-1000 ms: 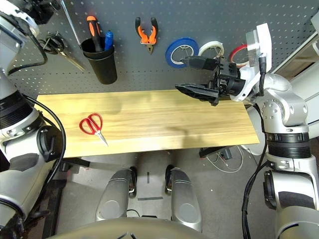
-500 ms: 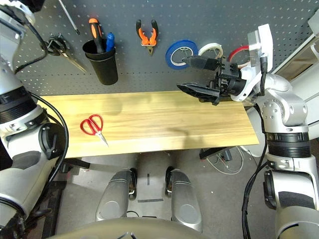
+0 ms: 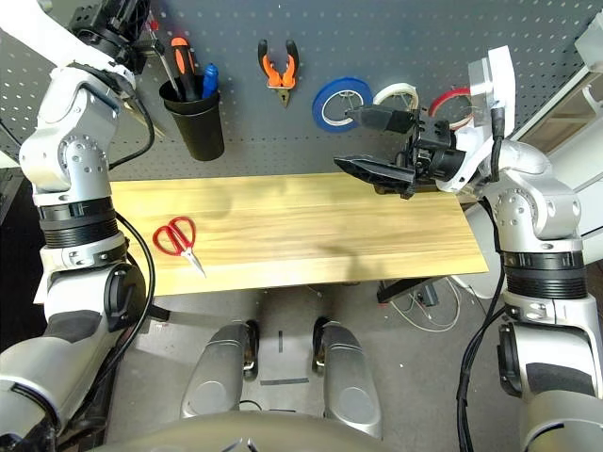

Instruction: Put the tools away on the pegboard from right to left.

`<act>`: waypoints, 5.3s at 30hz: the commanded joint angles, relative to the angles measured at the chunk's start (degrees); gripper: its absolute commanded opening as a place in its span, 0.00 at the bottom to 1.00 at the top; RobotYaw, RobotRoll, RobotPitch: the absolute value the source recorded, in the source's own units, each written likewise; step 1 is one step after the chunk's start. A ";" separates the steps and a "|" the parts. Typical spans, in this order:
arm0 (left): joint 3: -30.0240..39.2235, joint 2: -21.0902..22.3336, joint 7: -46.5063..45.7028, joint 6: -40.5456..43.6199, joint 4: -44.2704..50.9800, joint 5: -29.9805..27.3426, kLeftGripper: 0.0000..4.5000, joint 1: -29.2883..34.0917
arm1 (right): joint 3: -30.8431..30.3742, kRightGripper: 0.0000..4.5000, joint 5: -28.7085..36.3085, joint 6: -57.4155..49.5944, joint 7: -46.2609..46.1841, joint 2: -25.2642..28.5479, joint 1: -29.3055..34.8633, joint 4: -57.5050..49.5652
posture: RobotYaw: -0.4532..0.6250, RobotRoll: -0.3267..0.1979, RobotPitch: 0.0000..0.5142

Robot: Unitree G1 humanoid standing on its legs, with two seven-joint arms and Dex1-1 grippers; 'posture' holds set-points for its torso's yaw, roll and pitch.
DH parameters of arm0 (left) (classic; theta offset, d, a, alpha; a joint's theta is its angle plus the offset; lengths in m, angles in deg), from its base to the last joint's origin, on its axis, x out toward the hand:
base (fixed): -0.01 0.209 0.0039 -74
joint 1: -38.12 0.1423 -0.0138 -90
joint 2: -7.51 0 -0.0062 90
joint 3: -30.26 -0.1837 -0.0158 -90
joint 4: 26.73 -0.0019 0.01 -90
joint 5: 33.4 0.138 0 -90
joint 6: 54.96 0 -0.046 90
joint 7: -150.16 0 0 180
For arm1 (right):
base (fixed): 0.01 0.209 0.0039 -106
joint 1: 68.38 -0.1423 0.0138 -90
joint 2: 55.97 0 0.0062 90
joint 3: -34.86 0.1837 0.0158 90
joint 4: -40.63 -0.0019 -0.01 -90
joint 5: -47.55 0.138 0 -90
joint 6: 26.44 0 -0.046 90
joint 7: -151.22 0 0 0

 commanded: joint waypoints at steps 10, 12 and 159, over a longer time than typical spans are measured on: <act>0.01 17.45 16.72 8.63 13.09 -5.45 1.00 3.44 | 1.18 1.00 0.53 0.20 -1.38 -0.96 2.41 -2.10 | 0.48 0.62 0.27; 1.55 23.60 21.06 15.73 16.11 -10.00 1.00 3.48 | 1.01 1.00 0.36 0.43 -1.15 -1.06 2.66 -1.66 | 0.50 0.62 0.27; 6.91 4.02 -6.54 10.66 -12.50 6.26 0.99 43.27 | -19.05 1.00 -15.46 10.97 -11.17 -11.99 20.40 -18.08 | 0.38 0.62 0.61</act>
